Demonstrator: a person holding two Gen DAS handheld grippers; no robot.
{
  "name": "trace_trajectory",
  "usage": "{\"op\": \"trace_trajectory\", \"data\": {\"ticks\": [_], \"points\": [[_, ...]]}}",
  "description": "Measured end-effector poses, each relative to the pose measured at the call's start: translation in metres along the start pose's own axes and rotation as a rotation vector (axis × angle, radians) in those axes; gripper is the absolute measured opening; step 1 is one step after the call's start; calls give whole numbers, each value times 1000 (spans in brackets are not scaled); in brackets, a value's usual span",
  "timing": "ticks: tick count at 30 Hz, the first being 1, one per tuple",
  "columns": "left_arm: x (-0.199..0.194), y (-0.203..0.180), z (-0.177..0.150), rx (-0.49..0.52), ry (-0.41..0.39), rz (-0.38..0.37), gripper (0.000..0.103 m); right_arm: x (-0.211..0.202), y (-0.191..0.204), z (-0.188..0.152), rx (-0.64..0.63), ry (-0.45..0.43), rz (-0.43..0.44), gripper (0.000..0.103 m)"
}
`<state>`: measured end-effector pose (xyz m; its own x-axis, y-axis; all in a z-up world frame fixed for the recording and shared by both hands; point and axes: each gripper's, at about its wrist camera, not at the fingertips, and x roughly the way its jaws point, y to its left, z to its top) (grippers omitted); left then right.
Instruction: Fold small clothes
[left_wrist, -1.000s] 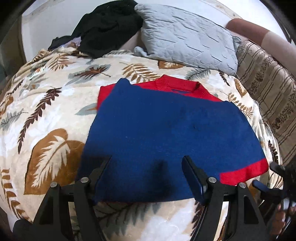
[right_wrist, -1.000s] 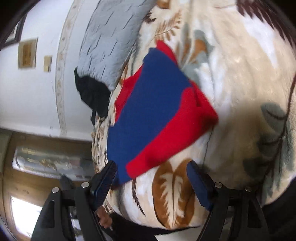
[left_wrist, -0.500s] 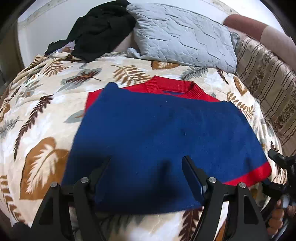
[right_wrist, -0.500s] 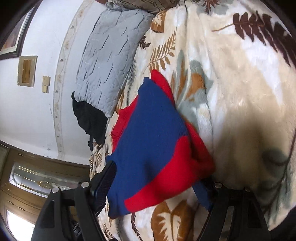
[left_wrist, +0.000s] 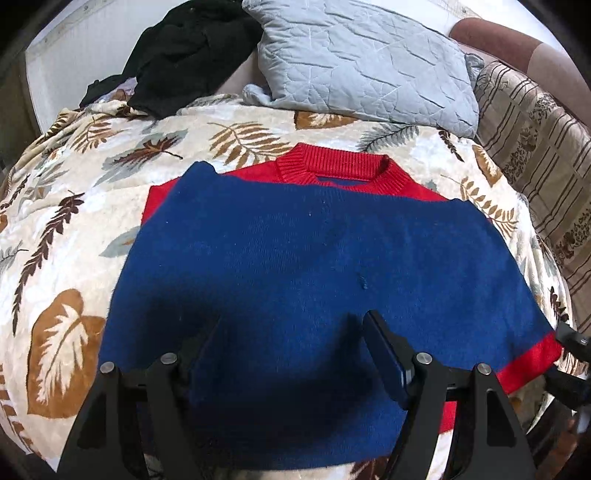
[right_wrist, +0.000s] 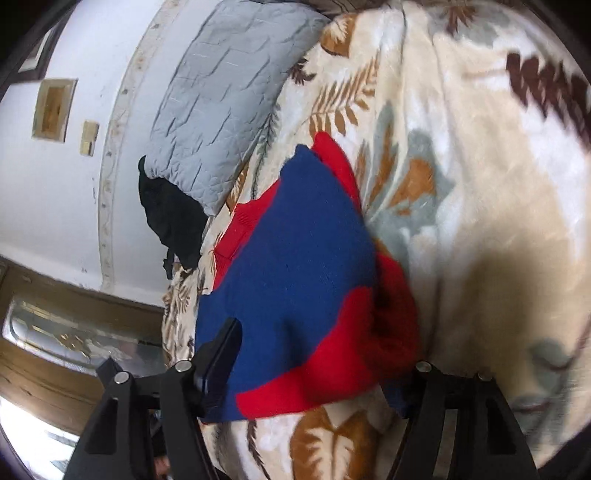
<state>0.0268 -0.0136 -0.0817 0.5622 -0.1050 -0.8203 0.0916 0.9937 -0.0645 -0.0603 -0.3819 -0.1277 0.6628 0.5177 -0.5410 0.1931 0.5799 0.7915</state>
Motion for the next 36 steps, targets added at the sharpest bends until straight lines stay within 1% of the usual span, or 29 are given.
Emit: {"op": "trace_trajectory", "data": {"ticks": [2, 4, 5, 6, 8, 9, 10, 11, 13, 14, 16, 17, 18, 19, 22, 23, 25, 28, 29, 32, 34, 35, 36], "points": [[7, -1, 2, 8, 5, 8, 75, -13, -4, 4, -17, -9, -25, 72], [11, -3, 2, 17, 3, 17, 76, -28, -3, 13, -40, -50, -45, 73], [13, -4, 2, 19, 3, 20, 76, -34, -1, 24, -64, -74, -50, 73], [14, -5, 1, 21, 2, 23, 77, -35, 1, 31, -72, -70, -41, 73], [14, -5, 1, 28, -1, 26, 77, -27, 7, 50, -97, -43, -2, 73], [14, -5, 0, 33, 0, 26, 77, -15, 12, 62, -127, -4, 16, 73], [14, -5, 0, 39, 2, 23, 77, -6, 14, 69, -139, 23, 10, 73], [14, -4, 0, 39, 3, 19, 77, 11, 15, 78, -151, 71, -7, 73], [14, -2, 0, 43, 8, 8, 77, 29, 12, 85, -130, 131, -3, 73], [14, -1, 0, 43, 7, 4, 77, 29, 9, 84, -94, 126, -6, 73], [15, -1, 0, 40, 4, -2, 78, 13, 9, 77, -73, 64, 22, 73], [17, -1, -1, 42, 1, -1, 79, -5, 10, 65, -57, 11, 40, 73], [17, -2, -1, 46, -2, 2, 81, -16, 10, 52, -33, -10, 72, 73], [18, -3, -1, 51, -6, 5, 82, -25, 12, 37, -15, -10, 106, 73], [18, -4, -2, 44, -13, 10, 83, -29, 17, -10, 9, 41, 156, 74], [18, -4, -2, 42, -13, 12, 83, -19, 15, -29, 34, 96, 161, 76], [16, -4, -2, 41, -8, 9, 83, 3, 7, -43, 63, 161, 139, 76], [14, -1, -3, 42, 6, -4, 83, 23, -1, -40, 108, 137, 129, 76], [13, 0, -3, 39, 9, -8, 83, 28, -3, -36, 153, 113, 122, 76], [14, 0, -4, 32, 7, -8, 83, 30, 0, -31, 178, 75, 112, 76], [14, -2, -5, 43, 4, 4, 83, 25, 4, -24, 159, 21, 106, 76], [14, -2, -5, 48, 2, 7, 83, 18, 4, -15, 135, -35, 90, 76], [14, -2, -6, 49, 0, 6, 83, 17, 4, -10, 133, -64, 83, 76]]}}
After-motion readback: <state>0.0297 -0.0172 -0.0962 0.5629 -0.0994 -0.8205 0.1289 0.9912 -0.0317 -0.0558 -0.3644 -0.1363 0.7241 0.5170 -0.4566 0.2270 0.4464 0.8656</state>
